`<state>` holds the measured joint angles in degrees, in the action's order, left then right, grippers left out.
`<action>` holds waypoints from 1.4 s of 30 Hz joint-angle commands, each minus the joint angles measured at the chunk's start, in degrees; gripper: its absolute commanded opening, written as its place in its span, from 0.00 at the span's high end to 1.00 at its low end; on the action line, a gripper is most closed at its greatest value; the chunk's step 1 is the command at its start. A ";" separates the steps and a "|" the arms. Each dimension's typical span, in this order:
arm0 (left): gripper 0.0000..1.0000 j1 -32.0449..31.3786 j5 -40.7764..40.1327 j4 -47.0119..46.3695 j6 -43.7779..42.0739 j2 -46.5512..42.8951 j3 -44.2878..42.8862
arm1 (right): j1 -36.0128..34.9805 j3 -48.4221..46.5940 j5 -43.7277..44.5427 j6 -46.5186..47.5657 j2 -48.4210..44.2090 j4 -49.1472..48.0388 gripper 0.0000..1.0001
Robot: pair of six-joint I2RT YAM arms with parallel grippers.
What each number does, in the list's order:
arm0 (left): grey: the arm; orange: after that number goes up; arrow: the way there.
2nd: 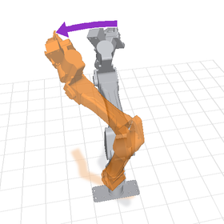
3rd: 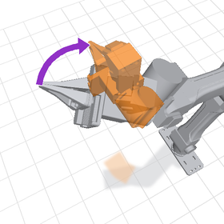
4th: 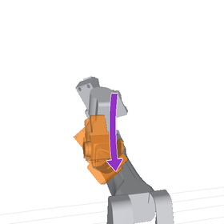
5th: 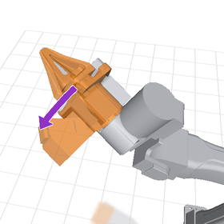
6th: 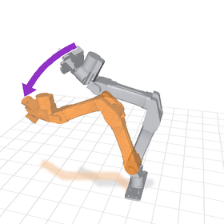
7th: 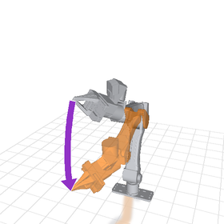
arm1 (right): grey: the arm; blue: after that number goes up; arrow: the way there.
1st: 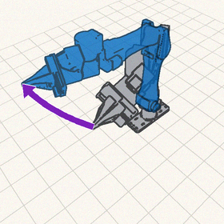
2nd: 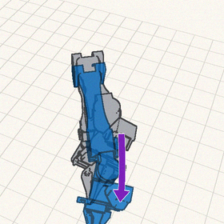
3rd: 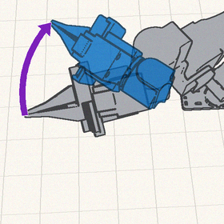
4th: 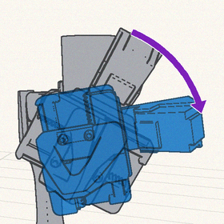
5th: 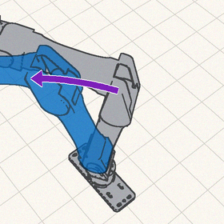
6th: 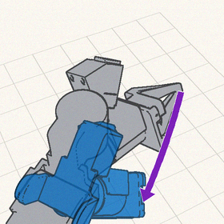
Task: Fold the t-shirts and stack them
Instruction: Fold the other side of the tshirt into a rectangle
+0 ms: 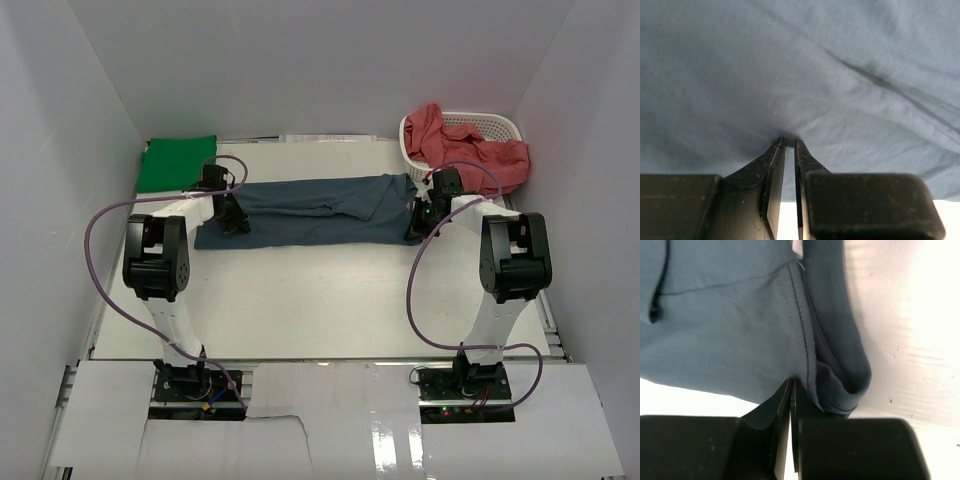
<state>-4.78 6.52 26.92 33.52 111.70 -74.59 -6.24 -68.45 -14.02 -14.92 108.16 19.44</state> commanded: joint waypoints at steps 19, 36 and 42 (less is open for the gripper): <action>0.75 -0.94 -10.83 4.99 -1.26 -13.00 10.69 | 0.18 11.57 10.33 1.30 -9.01 4.64 0.92; 0.76 -1.99 -17.95 7.98 0.76 -8.87 10.60 | 0.09 13.25 12.18 1.12 -10.60 6.31 0.92; 0.78 -3.13 -21.54 10.69 1.81 -6.32 11.04 | 0.00 15.09 12.26 0.94 -10.86 6.75 0.92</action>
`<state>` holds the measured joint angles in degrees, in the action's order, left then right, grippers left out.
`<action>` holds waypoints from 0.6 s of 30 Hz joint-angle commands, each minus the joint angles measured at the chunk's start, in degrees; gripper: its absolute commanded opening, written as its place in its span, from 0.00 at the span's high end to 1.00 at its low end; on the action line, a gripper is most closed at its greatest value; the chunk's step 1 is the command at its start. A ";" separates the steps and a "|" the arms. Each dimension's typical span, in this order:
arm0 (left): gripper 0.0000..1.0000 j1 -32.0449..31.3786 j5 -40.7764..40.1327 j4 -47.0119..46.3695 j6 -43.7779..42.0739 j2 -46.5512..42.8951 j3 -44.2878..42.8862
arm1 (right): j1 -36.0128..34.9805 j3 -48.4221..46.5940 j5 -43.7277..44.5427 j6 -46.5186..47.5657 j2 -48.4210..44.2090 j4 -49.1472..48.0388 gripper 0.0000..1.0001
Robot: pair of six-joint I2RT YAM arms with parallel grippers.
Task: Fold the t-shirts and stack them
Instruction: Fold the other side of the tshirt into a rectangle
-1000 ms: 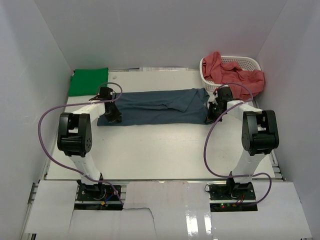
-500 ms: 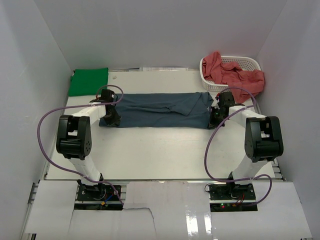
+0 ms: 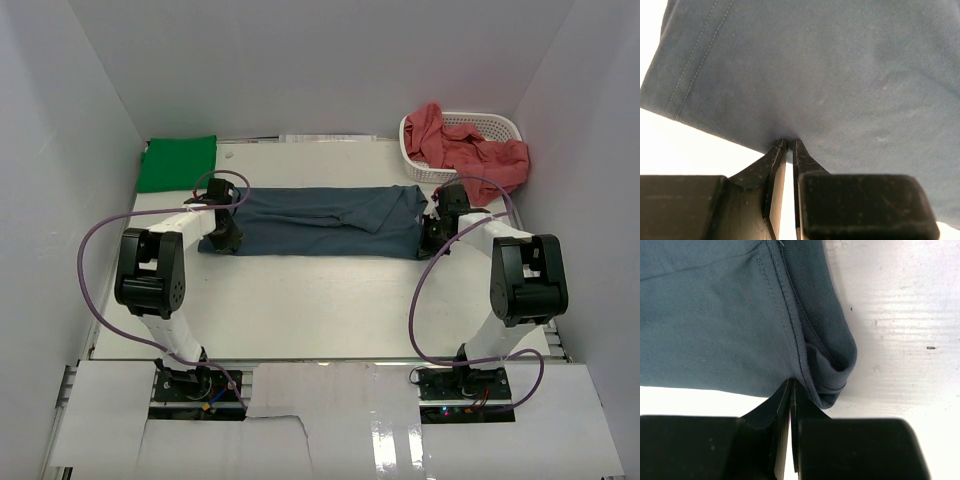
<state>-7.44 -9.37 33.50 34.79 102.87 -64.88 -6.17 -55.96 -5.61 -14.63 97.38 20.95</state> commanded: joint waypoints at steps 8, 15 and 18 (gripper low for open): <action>0.78 -1.70 -5.75 5.79 4.15 3.13 4.41 | -0.15 5.25 3.41 0.04 -0.26 6.12 0.92; 0.79 -2.93 -3.73 7.11 7.31 -0.03 9.42 | -0.59 9.64 1.48 -1.36 -4.12 6.47 0.92; 0.79 -3.98 -3.20 7.81 9.24 -2.23 12.32 | -0.59 11.22 1.39 -2.07 -5.27 7.17 0.92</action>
<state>-10.33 -13.72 31.07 42.13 98.72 -58.70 -6.46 -48.60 -6.35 -16.53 91.29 19.57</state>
